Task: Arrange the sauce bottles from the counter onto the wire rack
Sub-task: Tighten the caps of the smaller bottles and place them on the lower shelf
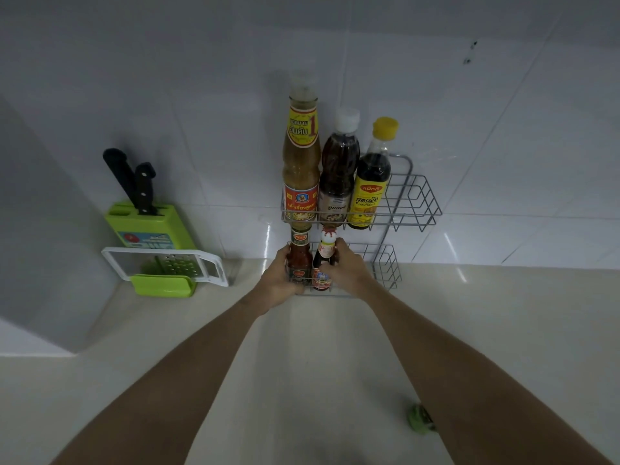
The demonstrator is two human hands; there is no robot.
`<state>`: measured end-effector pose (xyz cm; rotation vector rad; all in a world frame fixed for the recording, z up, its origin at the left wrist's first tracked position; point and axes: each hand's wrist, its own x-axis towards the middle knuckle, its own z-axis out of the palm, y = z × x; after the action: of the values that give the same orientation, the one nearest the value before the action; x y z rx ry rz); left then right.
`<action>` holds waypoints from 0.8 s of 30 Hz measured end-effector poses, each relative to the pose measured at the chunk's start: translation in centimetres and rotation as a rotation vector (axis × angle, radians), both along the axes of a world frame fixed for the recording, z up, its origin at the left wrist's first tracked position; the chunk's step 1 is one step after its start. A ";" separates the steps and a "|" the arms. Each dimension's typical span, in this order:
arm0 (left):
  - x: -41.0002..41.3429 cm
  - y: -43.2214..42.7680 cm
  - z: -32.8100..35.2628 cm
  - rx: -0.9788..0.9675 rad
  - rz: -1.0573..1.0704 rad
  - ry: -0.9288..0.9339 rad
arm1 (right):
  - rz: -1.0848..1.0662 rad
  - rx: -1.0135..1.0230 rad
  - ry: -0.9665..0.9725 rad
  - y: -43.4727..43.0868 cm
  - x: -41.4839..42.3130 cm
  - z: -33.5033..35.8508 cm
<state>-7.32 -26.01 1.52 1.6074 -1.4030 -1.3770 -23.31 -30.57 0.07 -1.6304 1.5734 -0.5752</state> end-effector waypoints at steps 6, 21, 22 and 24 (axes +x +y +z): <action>0.2 0.0 0.0 0.003 0.008 -0.015 | -0.027 -0.017 0.043 0.2 -0.1 0.0; -3.9 13.4 -1.2 -0.129 0.024 0.083 | -0.167 -0.385 -0.173 16.3 -8.6 5.0; -4.6 15.2 -1.5 -0.114 -0.051 0.089 | -0.181 -0.422 -0.153 18.2 -9.4 4.9; -6.1 18.5 -2.3 -0.076 -0.216 0.091 | -0.193 -0.477 -0.095 22.1 -11.1 4.2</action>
<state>-13.43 -7.46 -0.82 1.3593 -1.5912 -1.4797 -34.40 -8.51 4.27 -1.7634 1.6138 -1.1867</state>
